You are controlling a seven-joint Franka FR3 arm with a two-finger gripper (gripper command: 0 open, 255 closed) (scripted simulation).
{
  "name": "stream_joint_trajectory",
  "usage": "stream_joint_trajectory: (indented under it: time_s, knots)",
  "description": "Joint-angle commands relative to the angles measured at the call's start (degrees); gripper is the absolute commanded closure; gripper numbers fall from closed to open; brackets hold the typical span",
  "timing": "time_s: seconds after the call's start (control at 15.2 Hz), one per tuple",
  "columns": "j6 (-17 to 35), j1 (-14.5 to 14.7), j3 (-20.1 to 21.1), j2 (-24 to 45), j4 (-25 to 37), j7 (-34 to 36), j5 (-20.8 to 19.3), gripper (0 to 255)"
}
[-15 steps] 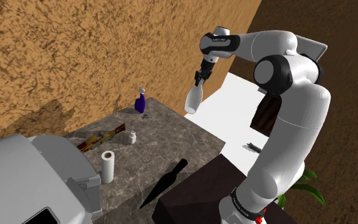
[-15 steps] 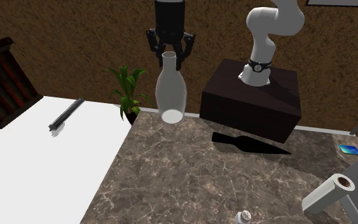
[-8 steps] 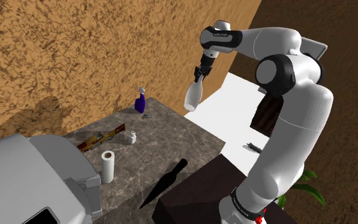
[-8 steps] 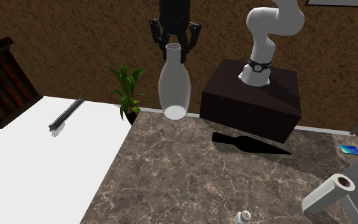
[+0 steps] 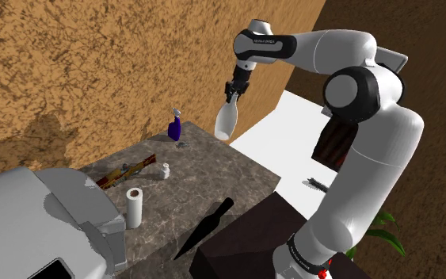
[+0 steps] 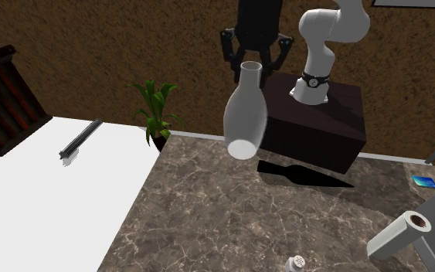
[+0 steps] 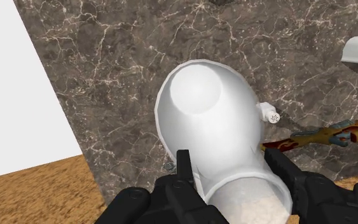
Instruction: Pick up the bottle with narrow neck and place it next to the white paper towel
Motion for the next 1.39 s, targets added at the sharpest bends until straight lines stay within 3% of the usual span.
stream_joint_trajectory:
  time_s: [0.0,0.66,1.32]
  knots:
    - [0.14,1.65,0.96,-0.24,-0.25,2.76,-0.41,255]
    - [-0.72,9.23,5.64,1.76,2.78,15.39,-1.82,255]
    - [-4.35,16.56,9.56,9.41,14.03,27.00,-2.94,255]
